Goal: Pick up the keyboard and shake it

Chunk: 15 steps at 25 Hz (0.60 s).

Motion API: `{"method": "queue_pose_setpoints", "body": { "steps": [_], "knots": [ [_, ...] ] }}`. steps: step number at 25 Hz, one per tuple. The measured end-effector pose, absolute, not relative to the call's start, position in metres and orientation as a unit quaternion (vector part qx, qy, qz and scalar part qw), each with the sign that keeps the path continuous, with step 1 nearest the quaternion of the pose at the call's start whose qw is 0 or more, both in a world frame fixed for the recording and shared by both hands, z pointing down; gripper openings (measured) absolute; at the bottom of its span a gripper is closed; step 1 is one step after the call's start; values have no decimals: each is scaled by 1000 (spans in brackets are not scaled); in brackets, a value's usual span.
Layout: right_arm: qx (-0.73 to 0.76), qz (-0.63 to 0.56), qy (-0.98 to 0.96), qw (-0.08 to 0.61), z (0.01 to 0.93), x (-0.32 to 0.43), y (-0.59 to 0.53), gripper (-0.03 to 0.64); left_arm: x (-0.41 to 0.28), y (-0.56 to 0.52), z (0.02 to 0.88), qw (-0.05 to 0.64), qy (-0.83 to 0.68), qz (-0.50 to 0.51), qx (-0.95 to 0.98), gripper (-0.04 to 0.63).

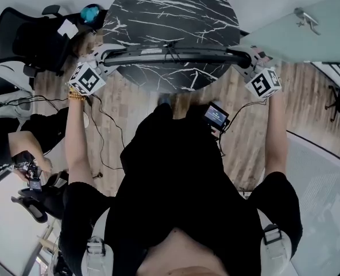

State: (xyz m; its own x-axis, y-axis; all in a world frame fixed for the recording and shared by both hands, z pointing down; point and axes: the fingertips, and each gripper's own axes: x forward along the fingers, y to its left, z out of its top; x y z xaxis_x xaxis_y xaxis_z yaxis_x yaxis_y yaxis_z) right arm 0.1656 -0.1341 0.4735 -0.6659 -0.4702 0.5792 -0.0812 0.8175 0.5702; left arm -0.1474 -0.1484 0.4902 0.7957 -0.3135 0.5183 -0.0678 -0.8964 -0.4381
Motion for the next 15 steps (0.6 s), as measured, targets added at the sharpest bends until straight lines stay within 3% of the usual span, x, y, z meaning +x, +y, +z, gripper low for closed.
{"method": "queue_pose_setpoints", "body": {
  "steps": [8, 15],
  "knots": [
    [115, -71, -930, 342, 496, 166, -120, 98, -147, -137, 487, 96, 78, -242, -962, 95],
    [96, 89, -970, 203, 493, 169, -113, 103, -151, -136, 450, -51, 60, -85, -993, 98]
  ]
}}
